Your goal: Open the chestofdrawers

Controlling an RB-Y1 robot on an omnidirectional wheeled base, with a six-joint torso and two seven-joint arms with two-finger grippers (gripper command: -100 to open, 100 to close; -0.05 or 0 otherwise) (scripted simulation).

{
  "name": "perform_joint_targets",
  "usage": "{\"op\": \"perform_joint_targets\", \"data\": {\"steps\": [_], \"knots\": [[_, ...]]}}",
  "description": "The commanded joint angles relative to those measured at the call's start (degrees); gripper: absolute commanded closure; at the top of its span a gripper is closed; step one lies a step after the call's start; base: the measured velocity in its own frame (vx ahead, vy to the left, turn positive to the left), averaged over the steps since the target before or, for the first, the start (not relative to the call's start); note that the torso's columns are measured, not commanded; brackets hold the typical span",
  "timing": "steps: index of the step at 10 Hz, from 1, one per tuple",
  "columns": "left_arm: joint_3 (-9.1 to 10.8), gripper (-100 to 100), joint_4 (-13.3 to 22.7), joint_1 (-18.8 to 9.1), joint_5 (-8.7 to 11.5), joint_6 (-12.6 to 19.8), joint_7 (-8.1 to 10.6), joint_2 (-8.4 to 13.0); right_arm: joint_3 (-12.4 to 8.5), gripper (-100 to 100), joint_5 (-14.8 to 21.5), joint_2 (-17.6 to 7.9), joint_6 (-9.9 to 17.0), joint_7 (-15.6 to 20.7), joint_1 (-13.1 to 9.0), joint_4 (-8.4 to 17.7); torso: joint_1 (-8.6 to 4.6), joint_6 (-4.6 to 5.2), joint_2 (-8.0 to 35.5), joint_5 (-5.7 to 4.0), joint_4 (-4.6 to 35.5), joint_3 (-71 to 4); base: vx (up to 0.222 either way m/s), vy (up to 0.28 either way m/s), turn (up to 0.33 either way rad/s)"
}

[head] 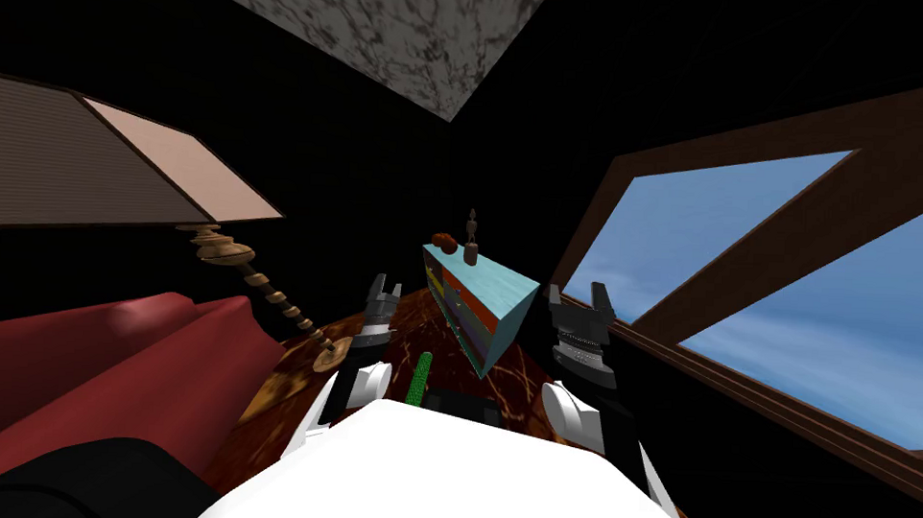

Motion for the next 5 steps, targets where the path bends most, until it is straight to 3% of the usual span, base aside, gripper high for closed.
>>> {"op": "perform_joint_targets", "data": {"steps": [1,5], "knots": [[0.0,0,0.0,0.0,0.0,0.0,0.0,0.0,0.0,0,0.0,0.0,0.0,0.0,0.0,0.0,0.0,0.0,2.32,0.0,2.35,-4.67,0.0,0.0,0.0],[0.0,0,-0.01,0.0,0.0,0.0,0.0,0.0,0.0,0,0.0,0.0,0.0,0.0,0.0,-0.01,0.0,0.0,18.45,0.0,18.46,-36.92,0.0,0.0,0.0]]}}
